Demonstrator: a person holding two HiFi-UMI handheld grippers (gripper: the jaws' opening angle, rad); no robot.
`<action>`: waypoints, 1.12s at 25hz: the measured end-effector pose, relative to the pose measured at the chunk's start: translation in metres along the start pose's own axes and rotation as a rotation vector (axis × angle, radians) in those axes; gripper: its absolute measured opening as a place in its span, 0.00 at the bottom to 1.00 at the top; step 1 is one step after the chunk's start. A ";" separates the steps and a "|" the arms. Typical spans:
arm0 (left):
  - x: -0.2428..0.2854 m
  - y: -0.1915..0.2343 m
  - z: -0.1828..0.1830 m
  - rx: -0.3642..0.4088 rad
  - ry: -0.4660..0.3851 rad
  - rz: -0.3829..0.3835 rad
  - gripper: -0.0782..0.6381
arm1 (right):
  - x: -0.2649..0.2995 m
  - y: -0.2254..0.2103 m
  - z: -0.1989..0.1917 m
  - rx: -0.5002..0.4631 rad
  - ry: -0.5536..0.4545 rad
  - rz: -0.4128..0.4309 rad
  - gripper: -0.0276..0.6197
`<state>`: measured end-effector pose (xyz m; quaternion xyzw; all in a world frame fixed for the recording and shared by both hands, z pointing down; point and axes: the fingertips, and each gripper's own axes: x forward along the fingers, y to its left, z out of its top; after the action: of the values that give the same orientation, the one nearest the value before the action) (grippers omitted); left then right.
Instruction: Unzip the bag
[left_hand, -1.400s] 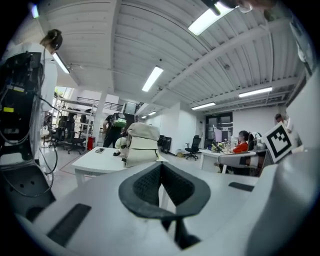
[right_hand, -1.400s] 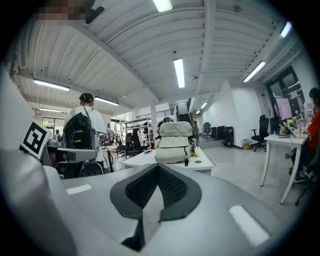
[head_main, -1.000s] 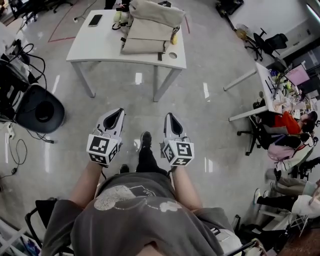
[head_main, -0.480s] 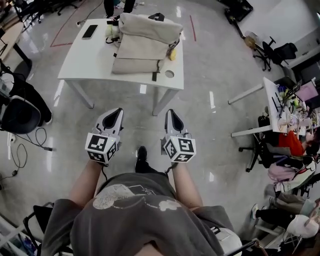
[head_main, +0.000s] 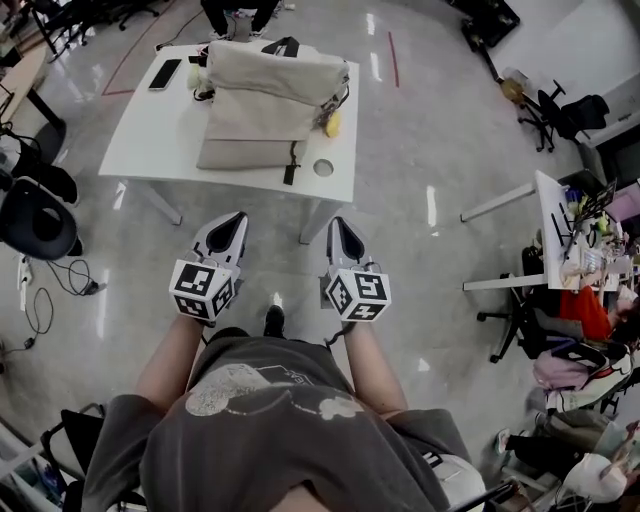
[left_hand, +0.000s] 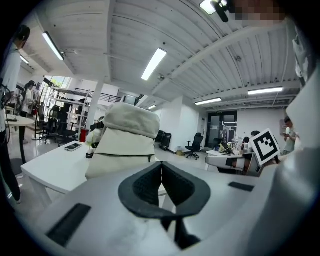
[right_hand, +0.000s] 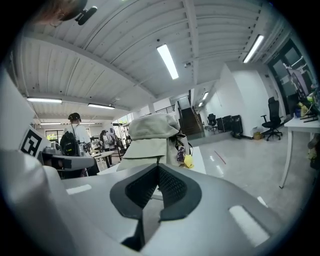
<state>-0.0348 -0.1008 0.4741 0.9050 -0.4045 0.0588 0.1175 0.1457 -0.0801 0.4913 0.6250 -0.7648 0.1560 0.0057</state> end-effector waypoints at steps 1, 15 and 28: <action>0.009 -0.002 0.000 0.013 0.006 -0.008 0.12 | 0.005 -0.004 0.002 0.000 -0.001 0.005 0.04; 0.114 -0.007 -0.002 0.036 0.125 -0.087 0.25 | 0.048 -0.037 0.014 0.017 0.039 -0.016 0.04; 0.210 0.022 -0.041 -0.018 0.267 -0.097 0.29 | 0.110 -0.067 0.026 0.006 0.063 -0.079 0.04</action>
<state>0.0880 -0.2552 0.5599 0.9065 -0.3417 0.1694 0.1810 0.1903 -0.2028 0.5042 0.6497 -0.7384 0.1775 0.0341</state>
